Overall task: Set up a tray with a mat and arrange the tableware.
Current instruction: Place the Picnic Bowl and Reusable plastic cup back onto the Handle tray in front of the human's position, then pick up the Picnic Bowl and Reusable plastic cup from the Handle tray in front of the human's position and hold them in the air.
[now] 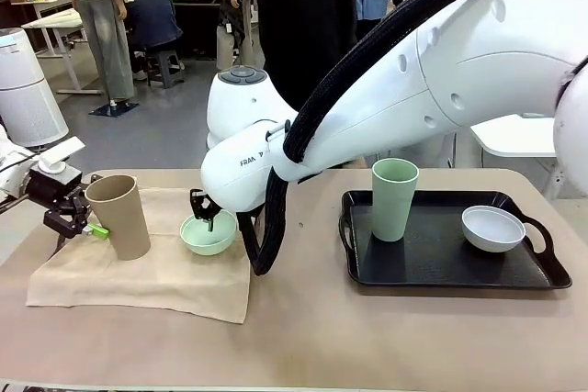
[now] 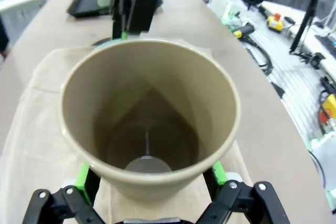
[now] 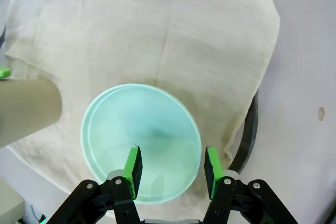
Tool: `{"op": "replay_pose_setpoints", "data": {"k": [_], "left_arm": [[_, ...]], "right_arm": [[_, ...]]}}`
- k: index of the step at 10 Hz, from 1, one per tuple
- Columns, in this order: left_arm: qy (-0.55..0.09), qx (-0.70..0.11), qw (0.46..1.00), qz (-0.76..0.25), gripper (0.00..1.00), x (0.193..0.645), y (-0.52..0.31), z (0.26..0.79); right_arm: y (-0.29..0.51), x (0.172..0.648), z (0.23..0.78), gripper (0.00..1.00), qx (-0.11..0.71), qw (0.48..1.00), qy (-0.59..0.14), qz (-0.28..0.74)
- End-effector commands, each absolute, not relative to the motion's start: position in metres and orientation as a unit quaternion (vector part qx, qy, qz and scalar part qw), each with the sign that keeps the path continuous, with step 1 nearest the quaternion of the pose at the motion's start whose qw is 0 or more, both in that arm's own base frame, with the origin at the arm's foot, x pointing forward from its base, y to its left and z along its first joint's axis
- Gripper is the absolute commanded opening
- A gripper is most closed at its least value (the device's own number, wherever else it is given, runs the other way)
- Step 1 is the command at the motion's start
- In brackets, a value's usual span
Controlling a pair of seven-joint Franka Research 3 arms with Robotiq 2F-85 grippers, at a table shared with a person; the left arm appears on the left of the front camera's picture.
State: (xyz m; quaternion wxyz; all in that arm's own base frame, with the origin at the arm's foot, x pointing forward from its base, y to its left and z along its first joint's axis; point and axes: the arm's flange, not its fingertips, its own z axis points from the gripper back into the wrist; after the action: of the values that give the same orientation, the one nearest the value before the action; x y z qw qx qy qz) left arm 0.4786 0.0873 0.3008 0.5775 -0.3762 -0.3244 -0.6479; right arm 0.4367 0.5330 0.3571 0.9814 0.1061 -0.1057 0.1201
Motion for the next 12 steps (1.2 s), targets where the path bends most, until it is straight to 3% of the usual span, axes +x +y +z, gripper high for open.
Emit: {"op": "replay_pose_setpoints", "data": {"k": [1, 2, 3, 5, 7, 9, 10, 12], "left_arm": [[-0.285, -0.357, 0.617, -0.641, 1.00, 0.477, 0.102, 0.312], [-0.276, -0.351, 0.625, -0.640, 1.00, 0.476, 0.111, 0.313], [-0.264, -0.334, 0.635, -0.644, 1.00, 0.476, 0.120, 0.319], [-0.261, -0.294, 0.646, -0.654, 1.00, 0.462, 0.136, 0.358], [-0.263, -0.258, 0.650, -0.665, 1.00, 0.423, 0.129, 0.435], [-0.250, -0.207, 0.666, -0.671, 1.00, 0.392, 0.122, 0.488], [-0.272, -0.250, 0.645, -0.669, 1.00, 0.434, 0.137, 0.440], [-0.272, -0.250, 0.645, -0.669, 1.00, 0.434, 0.137, 0.440]], "right_arm": [[0.514, 0.420, 0.379, 0.69, 0.104, 0.979, -0.114, 0.132], [0.506, 0.412, 0.389, 0.78, 0.124, 0.976, -0.115, 0.135], [0.500, 0.404, 0.401, 0.81, 0.131, 0.974, -0.122, 0.141], [0.489, 0.380, 0.429, 0.81, 0.116, 0.972, -0.134, 0.153], [0.476, 0.350, 0.465, 0.81, 0.096, 0.972, -0.151, 0.150], [0.463, 0.361, 0.469, 0.81, 0.094, 0.974, -0.155, 0.135], [0.486, 0.353, 0.472, 0.81, 0.098, 0.971, -0.155, 0.155], [0.486, 0.353, 0.472, 0.81, 0.098, 0.971, -0.155, 0.155]]}}
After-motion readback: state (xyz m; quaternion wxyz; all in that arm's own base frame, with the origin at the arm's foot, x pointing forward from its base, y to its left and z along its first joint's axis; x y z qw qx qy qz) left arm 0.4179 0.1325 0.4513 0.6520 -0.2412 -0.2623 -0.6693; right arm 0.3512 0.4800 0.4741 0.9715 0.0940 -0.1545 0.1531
